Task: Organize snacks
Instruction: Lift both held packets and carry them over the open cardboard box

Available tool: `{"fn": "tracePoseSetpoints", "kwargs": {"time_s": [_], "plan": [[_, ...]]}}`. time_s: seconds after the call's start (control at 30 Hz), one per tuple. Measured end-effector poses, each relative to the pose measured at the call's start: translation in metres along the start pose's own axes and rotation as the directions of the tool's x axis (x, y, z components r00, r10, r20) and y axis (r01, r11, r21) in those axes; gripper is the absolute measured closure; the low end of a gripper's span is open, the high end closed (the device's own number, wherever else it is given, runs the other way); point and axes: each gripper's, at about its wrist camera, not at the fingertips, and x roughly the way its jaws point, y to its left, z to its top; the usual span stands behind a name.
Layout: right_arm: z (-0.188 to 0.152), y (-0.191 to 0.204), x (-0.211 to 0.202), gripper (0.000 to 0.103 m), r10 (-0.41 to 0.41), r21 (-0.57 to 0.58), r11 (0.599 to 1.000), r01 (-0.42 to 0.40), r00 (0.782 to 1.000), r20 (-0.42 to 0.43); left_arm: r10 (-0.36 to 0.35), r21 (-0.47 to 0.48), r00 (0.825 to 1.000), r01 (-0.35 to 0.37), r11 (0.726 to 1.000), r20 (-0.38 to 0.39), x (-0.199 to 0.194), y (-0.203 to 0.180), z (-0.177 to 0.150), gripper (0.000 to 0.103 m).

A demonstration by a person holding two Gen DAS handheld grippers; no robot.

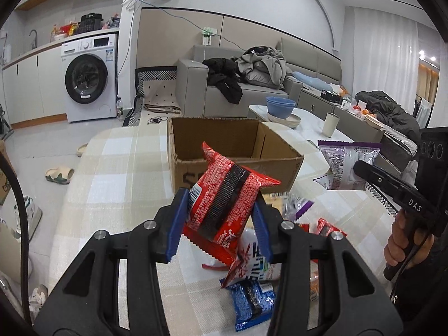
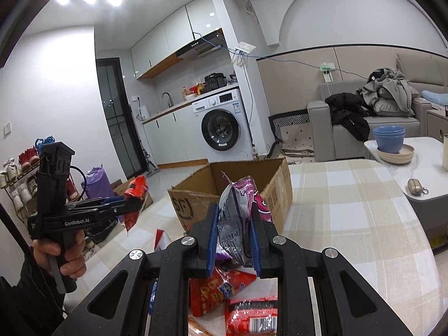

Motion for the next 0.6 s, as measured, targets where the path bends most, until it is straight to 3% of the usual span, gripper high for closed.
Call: {"fn": "tracePoseSetpoints", "kwargs": {"time_s": [0.6], "plan": [[0.036,0.020,0.028,0.083,0.052,-0.008,0.999,-0.052,0.997,0.050,0.069,-0.009,0.997,-0.069,0.998,0.036,0.017,-0.014,0.062,0.062]]}}
